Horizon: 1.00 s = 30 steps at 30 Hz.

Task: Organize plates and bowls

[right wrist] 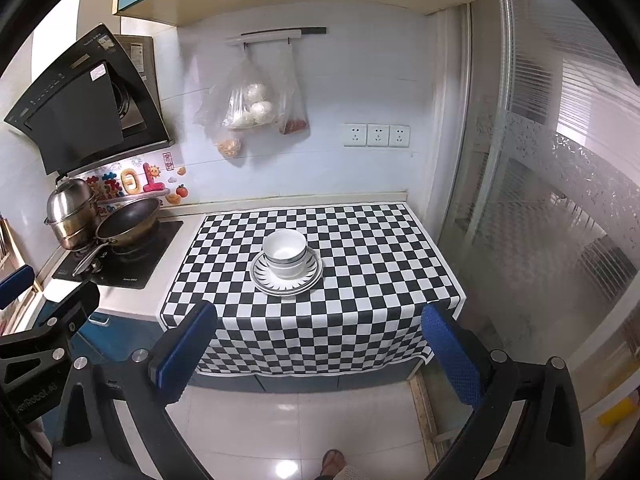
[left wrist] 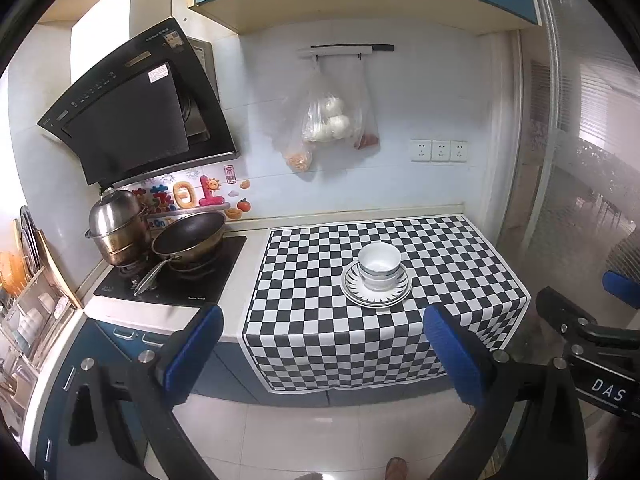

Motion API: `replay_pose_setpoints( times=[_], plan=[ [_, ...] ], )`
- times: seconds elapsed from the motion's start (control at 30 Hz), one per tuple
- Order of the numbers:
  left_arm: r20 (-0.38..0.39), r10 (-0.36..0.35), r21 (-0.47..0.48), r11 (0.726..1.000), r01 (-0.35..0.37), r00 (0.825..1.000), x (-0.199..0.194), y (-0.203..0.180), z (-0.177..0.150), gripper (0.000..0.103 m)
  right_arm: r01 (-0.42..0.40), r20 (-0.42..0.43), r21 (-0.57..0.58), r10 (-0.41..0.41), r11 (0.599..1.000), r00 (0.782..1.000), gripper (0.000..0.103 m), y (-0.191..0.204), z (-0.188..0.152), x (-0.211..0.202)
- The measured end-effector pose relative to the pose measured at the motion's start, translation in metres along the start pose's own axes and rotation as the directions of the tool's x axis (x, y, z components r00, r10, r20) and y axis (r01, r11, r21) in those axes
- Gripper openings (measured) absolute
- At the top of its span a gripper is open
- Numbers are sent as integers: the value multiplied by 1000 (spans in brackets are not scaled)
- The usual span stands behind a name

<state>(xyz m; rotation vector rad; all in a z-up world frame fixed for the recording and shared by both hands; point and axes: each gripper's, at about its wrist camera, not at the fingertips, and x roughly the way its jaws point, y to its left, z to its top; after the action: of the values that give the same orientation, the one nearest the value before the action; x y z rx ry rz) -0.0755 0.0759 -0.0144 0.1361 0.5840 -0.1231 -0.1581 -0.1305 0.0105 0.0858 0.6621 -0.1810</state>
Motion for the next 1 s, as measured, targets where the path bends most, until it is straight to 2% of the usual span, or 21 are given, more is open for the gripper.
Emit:
replay_pose_setpoints(
  times=[1.0],
  plan=[
    [-13,9,-30,999,-10,1000,7,10,-5,103,33,0,-27,-33,999,999,103,14,7,6]
  ],
)
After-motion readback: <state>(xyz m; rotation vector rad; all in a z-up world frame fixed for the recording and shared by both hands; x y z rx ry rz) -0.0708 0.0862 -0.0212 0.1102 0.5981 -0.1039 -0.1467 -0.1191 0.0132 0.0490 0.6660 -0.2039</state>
